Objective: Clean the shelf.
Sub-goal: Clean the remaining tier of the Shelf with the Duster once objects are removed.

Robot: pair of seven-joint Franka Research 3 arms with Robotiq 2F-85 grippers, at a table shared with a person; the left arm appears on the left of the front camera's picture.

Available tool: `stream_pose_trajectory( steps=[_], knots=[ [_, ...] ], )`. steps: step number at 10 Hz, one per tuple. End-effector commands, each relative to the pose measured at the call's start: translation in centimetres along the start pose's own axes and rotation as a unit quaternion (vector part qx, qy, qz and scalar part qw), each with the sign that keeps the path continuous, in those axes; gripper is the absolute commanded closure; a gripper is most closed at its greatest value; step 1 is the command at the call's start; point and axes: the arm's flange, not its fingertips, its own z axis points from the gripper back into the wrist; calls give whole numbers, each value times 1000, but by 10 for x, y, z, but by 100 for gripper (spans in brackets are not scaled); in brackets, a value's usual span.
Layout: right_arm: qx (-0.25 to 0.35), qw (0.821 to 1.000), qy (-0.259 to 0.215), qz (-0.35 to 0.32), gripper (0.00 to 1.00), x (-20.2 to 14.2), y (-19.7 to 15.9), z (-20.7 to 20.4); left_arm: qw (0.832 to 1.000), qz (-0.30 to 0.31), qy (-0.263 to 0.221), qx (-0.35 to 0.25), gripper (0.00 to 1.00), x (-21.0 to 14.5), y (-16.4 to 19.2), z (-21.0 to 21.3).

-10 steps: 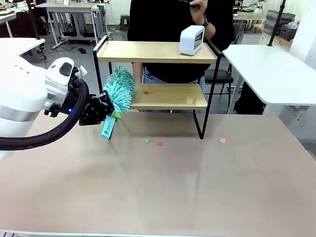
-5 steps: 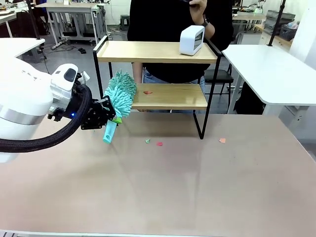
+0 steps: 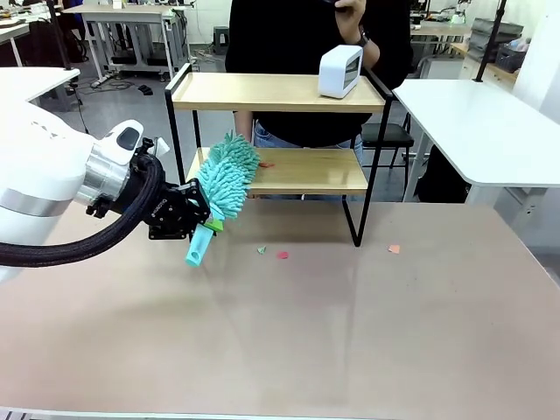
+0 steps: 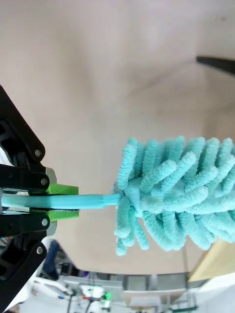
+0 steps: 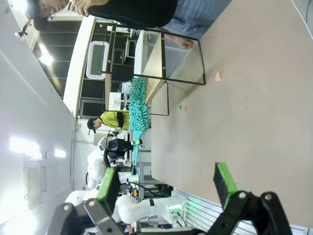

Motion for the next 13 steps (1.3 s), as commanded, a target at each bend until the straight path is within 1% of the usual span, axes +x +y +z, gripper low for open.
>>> stream_pose_trajectory(
  steps=[1, 3, 4, 5, 6, 7, 8, 9, 13],
  knots=[
    [10, 1000, -6, 14, 0, 2, 1, -1, 998, -15, 65, -14, 87, -21, 5, 8],
    [10, 1000, -6, 14, 0, 2, 1, -1, 986, -70, 145, -38, 87, -30, 1, 12],
    [10, 1000, -6, 14, 0, 2, 1, -1, 974, -97, 195, -65, 87, -37, 0, 18],
    [10, 1000, -6, 14, 0, 2, 1, -1, 962, -122, 229, -78, 87, -42, -1, 22],
    [10, 1000, -6, 14, 0, 2, 1, -1, 935, -154, 305, -95, 87, -49, -2, 29],
    [10, 1000, -6, 14, 0, 2, 1, -1, 916, -170, 346, -112, 87, -53, -2, 35],
    [10, 1000, -6, 14, 0, 2, 1, -1, 910, -174, 358, -117, 87, -56, -2, 39],
    [10, 1000, -6, 14, 0, 2, 1, -1, 908, -174, 365, -111, 87, -58, 0, 42],
    [10, 1000, -6, 14, 0, 2, 1, -1, 911, -181, 352, -120, 87, -66, 1, 57]
  ],
)
